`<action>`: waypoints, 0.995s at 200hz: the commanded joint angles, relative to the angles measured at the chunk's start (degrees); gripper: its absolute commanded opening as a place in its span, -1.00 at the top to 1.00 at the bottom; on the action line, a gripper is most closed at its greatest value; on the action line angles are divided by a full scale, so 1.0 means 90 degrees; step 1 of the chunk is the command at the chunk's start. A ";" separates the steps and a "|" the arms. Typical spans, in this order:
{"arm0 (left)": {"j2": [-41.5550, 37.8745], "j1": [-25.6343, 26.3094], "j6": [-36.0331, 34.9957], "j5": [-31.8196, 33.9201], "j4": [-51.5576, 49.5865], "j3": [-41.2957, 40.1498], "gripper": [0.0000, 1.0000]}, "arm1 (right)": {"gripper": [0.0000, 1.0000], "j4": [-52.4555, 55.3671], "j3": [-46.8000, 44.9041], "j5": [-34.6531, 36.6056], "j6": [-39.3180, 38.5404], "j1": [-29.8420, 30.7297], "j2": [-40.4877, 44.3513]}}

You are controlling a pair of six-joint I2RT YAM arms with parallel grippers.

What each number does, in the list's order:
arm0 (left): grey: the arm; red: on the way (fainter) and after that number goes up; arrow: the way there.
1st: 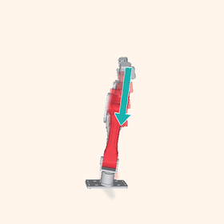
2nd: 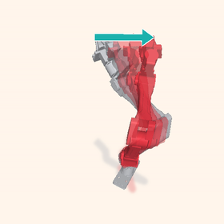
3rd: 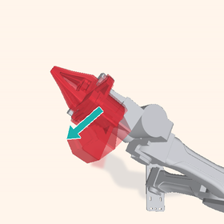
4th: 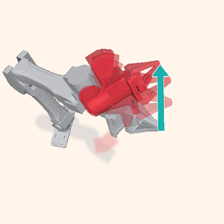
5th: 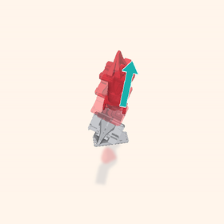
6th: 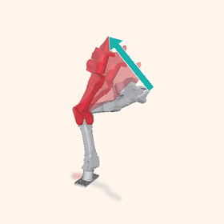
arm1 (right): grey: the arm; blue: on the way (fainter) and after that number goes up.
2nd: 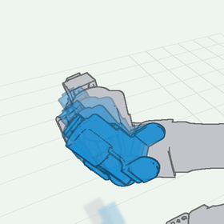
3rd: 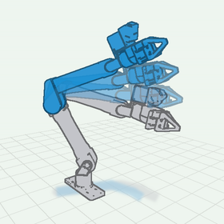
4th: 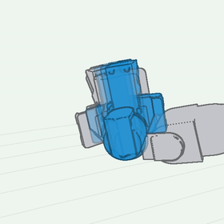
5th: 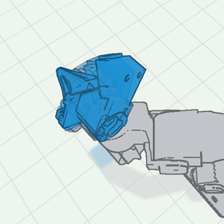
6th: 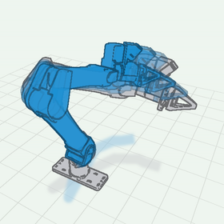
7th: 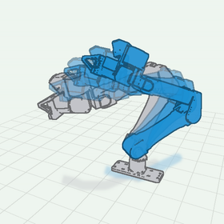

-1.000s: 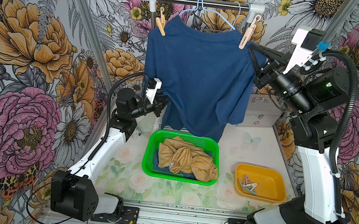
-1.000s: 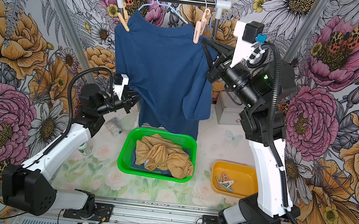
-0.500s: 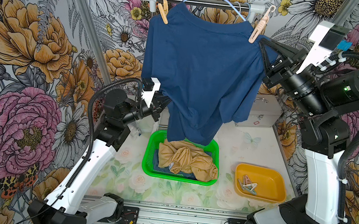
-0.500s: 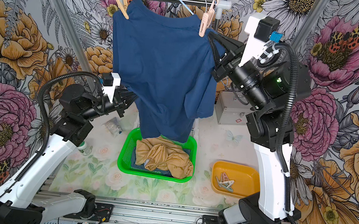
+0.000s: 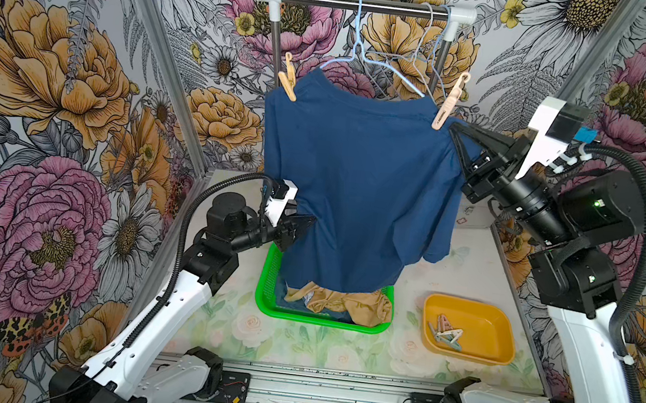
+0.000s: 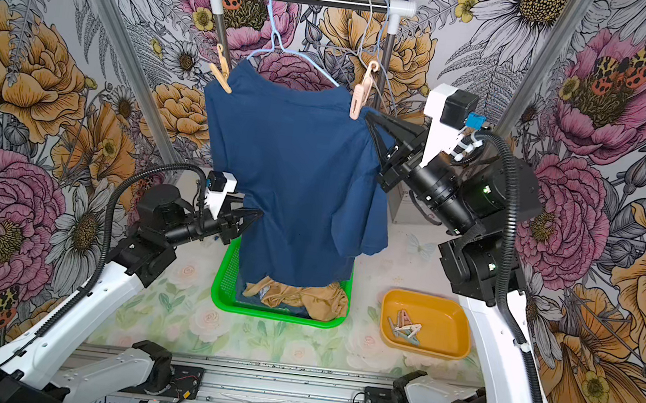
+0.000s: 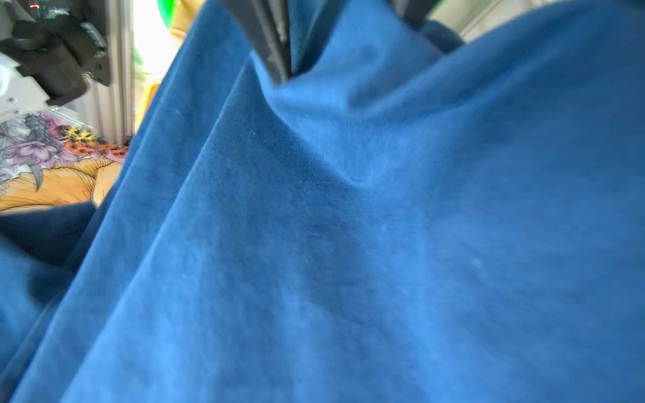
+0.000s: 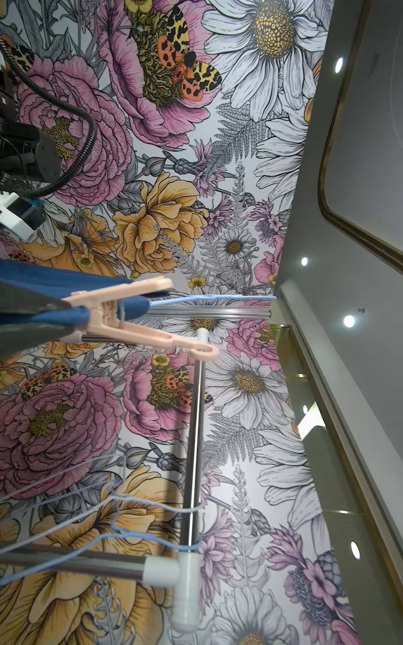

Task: Remove the clothespins securing t-shirts to the hanger
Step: Pick up the hanger from the clothes rail.

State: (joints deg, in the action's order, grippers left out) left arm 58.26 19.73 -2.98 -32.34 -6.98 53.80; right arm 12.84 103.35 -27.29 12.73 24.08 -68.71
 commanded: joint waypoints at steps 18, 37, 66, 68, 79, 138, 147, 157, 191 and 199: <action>-0.0445 0.0064 0.0049 0.0432 -0.0072 -0.0668 -0.46 | 1.00 -0.1379 -0.1647 -0.0180 0.0228 0.0032 0.0747; -0.0606 0.0072 -0.0101 0.0502 -0.0526 -0.0715 -0.70 | 1.00 -0.1902 -0.2562 -0.0164 0.0352 0.0031 0.1059; -0.0943 0.0047 -0.0331 0.0641 -0.1249 -0.0748 -0.84 | 1.00 -0.2357 -0.3468 -0.0099 0.0440 0.0035 0.1348; -0.0965 0.0040 -0.0342 0.0643 -0.1273 -0.0752 -0.85 | 1.00 -0.2372 -0.3518 -0.0094 0.0441 0.0034 0.1365; -0.1061 -0.0006 -0.0385 0.0724 -0.1414 -0.0792 -0.92 | 1.00 -0.2477 -0.3737 -0.0093 0.0444 0.0015 0.1430; -0.1145 -0.0025 -0.0410 0.1271 -0.2044 -0.0530 -0.98 | 1.00 -0.2948 -0.4484 -0.0235 0.0665 -0.0063 0.1599; -0.1221 -0.0031 -0.0282 0.1312 -0.1956 -0.0446 -0.98 | 1.00 -0.3170 -0.4713 -0.0231 0.0759 -0.0067 0.1669; -0.1229 -0.0034 -0.0208 0.1281 -0.1958 -0.0272 -0.97 | 1.00 -0.3393 -0.4940 -0.0232 0.0818 -0.0059 0.1734; -0.1128 -0.0031 0.0350 0.1148 -0.1964 0.0363 -0.94 | 1.00 -0.4020 -0.5449 -0.0249 0.1113 0.0022 0.1722; -0.1098 -0.0034 0.0463 0.1197 -0.1965 0.0486 -0.93 | 1.00 -0.3939 -0.5501 -0.0276 0.1070 0.0078 0.1723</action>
State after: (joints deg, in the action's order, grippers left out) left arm 48.34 19.64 -3.09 -22.72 -25.47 54.41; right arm -14.79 55.09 -28.64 20.45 23.99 -53.98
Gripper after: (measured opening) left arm 0.972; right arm 0.066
